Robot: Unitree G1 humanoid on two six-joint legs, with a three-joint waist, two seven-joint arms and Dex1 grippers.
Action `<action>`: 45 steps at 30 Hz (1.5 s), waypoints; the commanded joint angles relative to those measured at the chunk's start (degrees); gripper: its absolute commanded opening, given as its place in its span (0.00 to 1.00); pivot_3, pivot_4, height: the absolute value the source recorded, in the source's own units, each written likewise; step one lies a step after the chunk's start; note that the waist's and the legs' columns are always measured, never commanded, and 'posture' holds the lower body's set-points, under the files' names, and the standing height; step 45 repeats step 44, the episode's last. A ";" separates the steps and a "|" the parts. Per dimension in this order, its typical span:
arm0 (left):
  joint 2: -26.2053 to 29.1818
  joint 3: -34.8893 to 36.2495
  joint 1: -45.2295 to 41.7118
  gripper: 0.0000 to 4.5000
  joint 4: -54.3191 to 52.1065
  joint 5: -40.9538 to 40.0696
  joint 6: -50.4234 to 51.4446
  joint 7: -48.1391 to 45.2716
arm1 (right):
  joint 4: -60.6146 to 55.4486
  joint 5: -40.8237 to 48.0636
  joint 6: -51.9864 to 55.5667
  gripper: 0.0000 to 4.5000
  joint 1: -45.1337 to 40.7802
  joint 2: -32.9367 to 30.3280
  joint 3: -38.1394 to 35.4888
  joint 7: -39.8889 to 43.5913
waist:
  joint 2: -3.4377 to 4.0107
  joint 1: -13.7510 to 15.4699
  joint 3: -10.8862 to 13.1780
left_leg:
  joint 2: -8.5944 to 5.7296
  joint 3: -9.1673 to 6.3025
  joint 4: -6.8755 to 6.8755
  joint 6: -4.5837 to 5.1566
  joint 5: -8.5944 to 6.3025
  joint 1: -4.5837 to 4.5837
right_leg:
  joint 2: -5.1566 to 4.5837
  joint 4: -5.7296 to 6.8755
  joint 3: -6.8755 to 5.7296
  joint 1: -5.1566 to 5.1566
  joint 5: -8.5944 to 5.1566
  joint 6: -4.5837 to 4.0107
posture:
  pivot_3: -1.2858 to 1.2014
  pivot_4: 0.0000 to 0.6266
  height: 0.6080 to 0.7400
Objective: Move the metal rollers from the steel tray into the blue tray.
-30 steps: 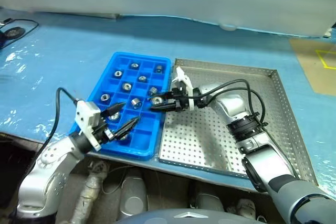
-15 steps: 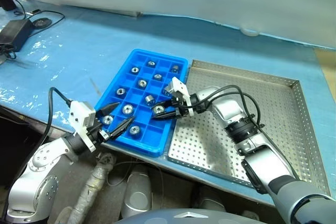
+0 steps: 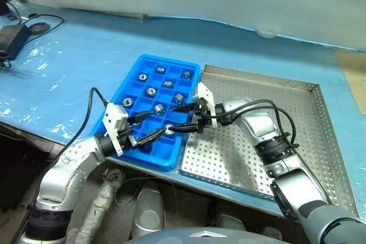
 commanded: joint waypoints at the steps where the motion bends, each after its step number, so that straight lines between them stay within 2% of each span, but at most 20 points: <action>1: -1.37 -2.47 -5.52 0.89 4.22 0.79 -2.69 -3.55 | -5.53 2.26 0.76 0.88 2.23 -0.50 -5.51 -4.89 | -0.01 -1.32 0.00 | -0.01 0.00 0.01 -0.02 0.02 0.00 | 0.00 0.00 0.00 0.00 0.04 -0.04 | 0.56 0.24 1.00; 7: -5.64 -6.74 -16.96 0.89 18.09 4.26 -7.98 -9.58 | -14.99 4.01 3.83 0.88 9.44 -2.63 -13.18 -13.80 | -0.04 -6.22 -0.02 | -0.09 0.03 0.06 -0.30 0.19 -0.03 | -0.05 -0.02 0.05 0.00 0.22 -0.21 | 0.49 0.24 1.00; 10: -8.20 -7.81 -21.42 0.89 25.91 8.05 -13.14 -9.71 | -17.85 3.59 3.87 0.88 12.13 -3.23 -14.97 -17.50 | -0.04 -9.15 -0.03 | -0.09 0.04 0.05 -0.31 0.20 -0.03 | -0.03 -0.04 0.07 -0.02 0.23 -0.22 | 0.47 0.24 1.00; 13: -10.16 -8.91 -24.69 0.89 31.63 11.21 -17.18 -10.23 | -20.10 4.64 4.40 0.99 14.07 -2.79 -17.03 -20.54 | -0.05 -10.97 -0.03 | -0.08 0.06 0.04 -0.32 0.21 0.00 | -0.01 -0.06 0.09 -0.04 0.24 -0.21 | 0.46 0.24 1.00; 16: -11.68 -8.38 -26.27 0.89 33.58 11.62 -18.32 -10.08 | -22.10 7.66 5.74 0.99 14.86 -2.26 -19.67 -22.13 | -0.05 -12.09 -0.03 | -0.09 0.08 0.02 -0.30 0.20 0.01 | -0.02 -0.08 0.10 -0.04 0.23 -0.22 | 0.46 0.24 1.00; 17: -11.90 -8.39 -26.46 0.89 33.92 11.67 -18.41 -10.25 | -21.84 7.75 5.39 0.99 14.78 -2.08 -20.44 -23.26 | -0.05 -12.32 -0.03 | -0.09 0.09 0.02 -0.29 0.20 0.02 | -0.02 -0.09 0.10 -0.04 0.24 -0.23 | 0.46 0.24 1.00; 20: -12.85 -8.00 -26.71 0.99 34.21 11.45 -18.39 -10.13 | -20.24 7.82 4.31 1.00 13.77 -2.02 -22.14 -25.72 | -0.05 -12.34 -0.03 | -0.09 0.11 0.05 -0.27 0.19 0.01 | -0.05 -0.08 0.09 -0.02 0.24 -0.24 | 0.45 0.24 1.00; 28: -15.89 -5.78 -27.20 0.99 35.03 13.22 -21.69 -4.09 | -18.12 7.52 0.88 1.00 12.65 -3.84 -21.49 -24.79 | -0.05 -12.28 -0.03 | -0.09 0.12 0.10 -0.06 0.07 0.03 | -0.07 -0.08 0.08 0.04 0.25 -0.26 | 0.47 0.24 1.00; 45: -17.16 -5.67 -26.79 0.99 35.50 15.69 -24.12 -0.72 | -12.50 5.52 -4.27 1.00 9.39 -3.35 -18.56 -24.45 | -0.05 -12.18 -0.02 | -0.09 0.13 0.10 -0.02 0.05 0.00 | -0.08 -0.12 0.07 0.04 0.25 -0.26 | 0.49 0.24 1.00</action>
